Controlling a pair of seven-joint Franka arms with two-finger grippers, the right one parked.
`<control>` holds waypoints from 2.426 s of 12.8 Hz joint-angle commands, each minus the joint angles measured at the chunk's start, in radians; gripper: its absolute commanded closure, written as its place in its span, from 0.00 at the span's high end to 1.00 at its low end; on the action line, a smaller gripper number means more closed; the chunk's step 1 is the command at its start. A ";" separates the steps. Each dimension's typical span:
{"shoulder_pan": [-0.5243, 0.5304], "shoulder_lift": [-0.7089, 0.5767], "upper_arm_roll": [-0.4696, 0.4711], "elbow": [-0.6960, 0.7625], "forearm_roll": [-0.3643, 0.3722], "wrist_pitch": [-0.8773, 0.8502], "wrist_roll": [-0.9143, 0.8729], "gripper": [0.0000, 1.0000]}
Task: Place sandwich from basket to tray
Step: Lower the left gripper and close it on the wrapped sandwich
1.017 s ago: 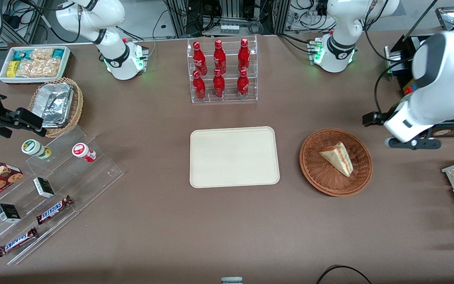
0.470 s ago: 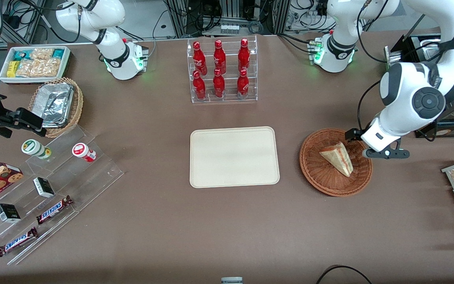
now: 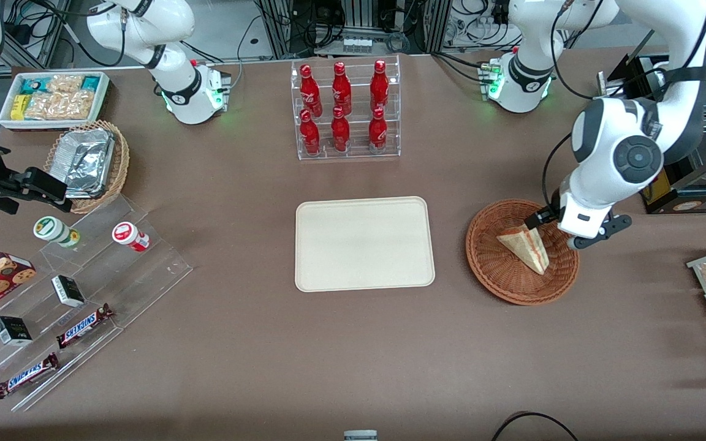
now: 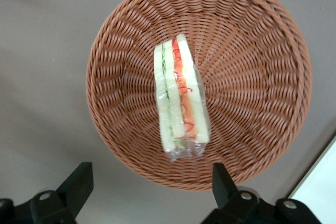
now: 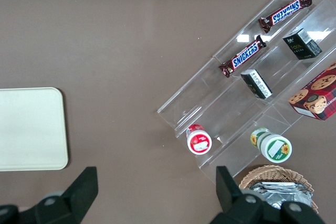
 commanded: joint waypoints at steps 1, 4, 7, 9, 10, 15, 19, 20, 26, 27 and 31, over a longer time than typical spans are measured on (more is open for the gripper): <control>-0.021 0.024 0.003 -0.022 0.006 0.076 -0.212 1.00; -0.023 0.054 0.003 -0.025 0.008 0.145 -0.358 1.00; -0.021 0.082 0.004 -0.026 0.006 0.188 -0.358 1.00; -0.021 0.113 0.004 -0.037 0.006 0.234 -0.360 1.00; -0.021 0.131 0.004 -0.045 0.006 0.260 -0.360 1.00; -0.017 0.179 0.004 -0.052 0.008 0.267 -0.360 1.00; -0.015 0.176 0.006 -0.049 0.008 0.236 -0.344 0.08; -0.017 0.171 0.006 -0.046 0.008 0.230 -0.344 0.07; -0.049 0.154 0.003 0.200 0.006 -0.141 -0.225 0.05; -0.069 0.165 0.003 0.240 0.006 -0.182 -0.197 0.05; -0.179 0.243 0.001 0.349 -0.009 -0.226 -0.019 0.05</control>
